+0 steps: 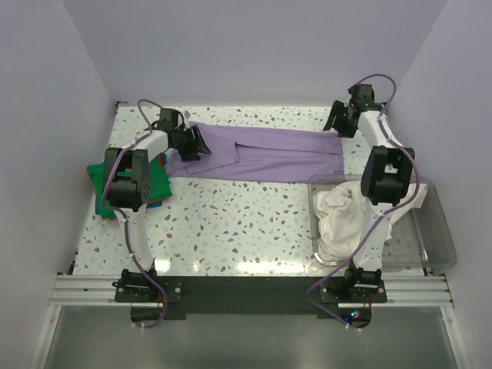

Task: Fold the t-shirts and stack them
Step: Fold the tshirt

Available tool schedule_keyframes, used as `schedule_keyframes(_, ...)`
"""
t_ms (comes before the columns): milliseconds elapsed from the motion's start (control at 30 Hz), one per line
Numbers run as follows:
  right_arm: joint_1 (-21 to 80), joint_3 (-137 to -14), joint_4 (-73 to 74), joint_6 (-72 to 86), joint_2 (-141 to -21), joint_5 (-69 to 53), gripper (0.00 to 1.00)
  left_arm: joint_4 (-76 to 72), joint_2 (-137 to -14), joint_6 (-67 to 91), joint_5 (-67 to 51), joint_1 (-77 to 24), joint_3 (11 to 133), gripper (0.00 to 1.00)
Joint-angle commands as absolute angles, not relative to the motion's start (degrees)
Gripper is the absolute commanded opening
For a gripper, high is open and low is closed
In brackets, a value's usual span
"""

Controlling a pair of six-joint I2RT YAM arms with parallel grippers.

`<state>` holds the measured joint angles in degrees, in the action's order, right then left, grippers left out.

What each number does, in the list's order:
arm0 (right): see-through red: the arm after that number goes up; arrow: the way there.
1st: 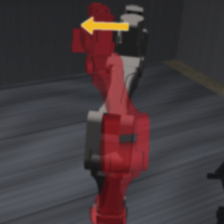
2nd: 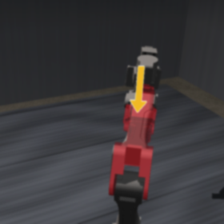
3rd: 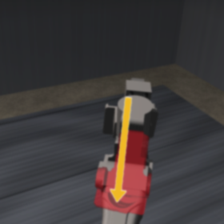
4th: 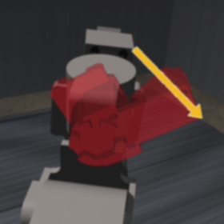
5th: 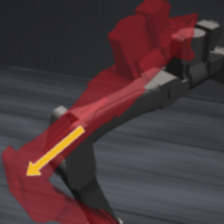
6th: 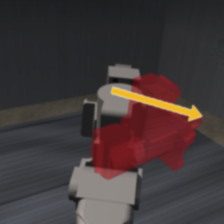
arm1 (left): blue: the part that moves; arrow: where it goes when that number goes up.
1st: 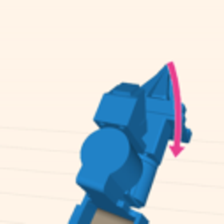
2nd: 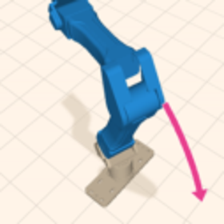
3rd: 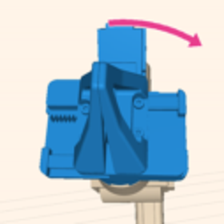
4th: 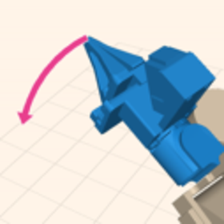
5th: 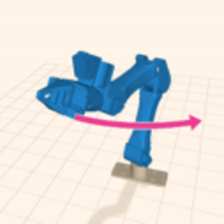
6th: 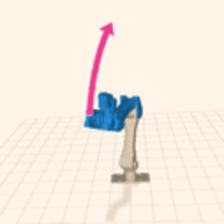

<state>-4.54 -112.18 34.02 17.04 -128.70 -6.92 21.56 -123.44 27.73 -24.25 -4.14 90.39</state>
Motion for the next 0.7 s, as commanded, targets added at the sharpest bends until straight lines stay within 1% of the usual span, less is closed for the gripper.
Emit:
schedule_keyframes(0,-3.2,-112.0,31.4,16.8,-130.5,-13.2,0.64,18.5,-120.2,30.6,-27.6,-4.7,85.4,0.61)
schedule_keyframes(133,-2.3,-113.6,32.2,16.1,-133.9,-13.9,0.64,18.5,-123.0,30.1,-27.2,-4.4,85.6,0.61)
schedule_keyframes(333,-1.2,-113.7,33.9,15.3,-136.5,-12.1,0.64,19.2,-128.6,29.3,-26.5,-2.2,90.5,0.61)
schedule_keyframes(533,-0.4,-113.4,37.9,14.0,-137.1,-10.3,0.63,24.1,-135.8,27.2,-24.9,0.0,101.6,0.61)
schedule_keyframes(567,1.6,-113.4,38.5,13.9,-137.1,-9.9,0.63,24.6,-136.6,27.0,-24.6,0.0,104.0,0.61)
schedule_keyframes(667,3.2,-112.5,40.5,13.8,-135.9,-8.4,0.62,26.1,-139.1,26.5,-23.2,2.3,107.7,0.61)
